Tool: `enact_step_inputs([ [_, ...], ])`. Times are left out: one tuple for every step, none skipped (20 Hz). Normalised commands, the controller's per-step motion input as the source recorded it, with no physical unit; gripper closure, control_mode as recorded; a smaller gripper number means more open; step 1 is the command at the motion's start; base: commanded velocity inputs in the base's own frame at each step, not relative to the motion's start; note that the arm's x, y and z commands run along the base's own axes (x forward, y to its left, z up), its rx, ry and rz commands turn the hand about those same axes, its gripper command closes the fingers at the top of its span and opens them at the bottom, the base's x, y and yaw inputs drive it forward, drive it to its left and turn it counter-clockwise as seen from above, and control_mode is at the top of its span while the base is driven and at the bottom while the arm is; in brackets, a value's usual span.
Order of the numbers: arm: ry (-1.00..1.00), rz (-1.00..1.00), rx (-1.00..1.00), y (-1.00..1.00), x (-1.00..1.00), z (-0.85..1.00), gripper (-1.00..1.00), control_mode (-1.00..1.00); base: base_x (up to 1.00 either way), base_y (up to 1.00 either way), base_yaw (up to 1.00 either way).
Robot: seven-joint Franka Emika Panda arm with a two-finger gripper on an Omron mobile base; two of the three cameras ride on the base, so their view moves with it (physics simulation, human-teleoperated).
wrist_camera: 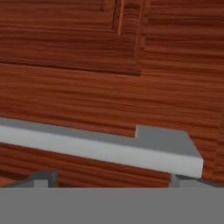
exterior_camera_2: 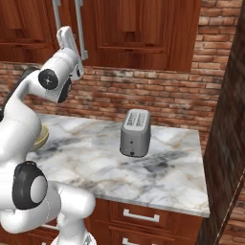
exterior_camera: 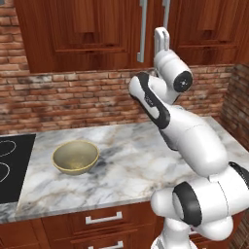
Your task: Open the cabinet and move the ladle to the pot. Then close the cabinet.
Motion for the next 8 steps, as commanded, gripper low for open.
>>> enact_step_inputs([
  [0.00, 0.00, 0.00, -0.07, 0.70, 0.16, -1.00, -1.00, 0.00, 0.00, 0.00],
  [0.00, 0.00, 0.00, -0.04, 0.69, 0.15, -1.00, -1.00, 0.00, 0.00, 0.00],
  [0.01, 0.00, 0.00, -0.02, 0.69, 0.13, -1.00, -1.00, 0.00, 0.00, 0.00],
  [0.00, 0.00, 0.00, 0.00, 0.68, 0.10, -1.00, -1.00, 0.00, 0.00, 0.00],
  [0.04, 0.00, 0.00, 0.00, 0.64, 0.06, -1.00, -1.00, 0.00, 0.00, 0.00],
  [0.09, 0.00, 0.00, 0.00, 0.60, 0.04, -1.00, -1.00, 0.00, 0.00, 0.00],
  [0.13, -0.01, 0.00, 0.00, 0.59, 0.01, -1.00, -1.00, 0.00, 0.00, 0.00],
  [0.10, -0.01, 0.00, 0.00, 0.51, 0.00, -1.00, -1.00, 0.00, 0.00, 0.00],
])
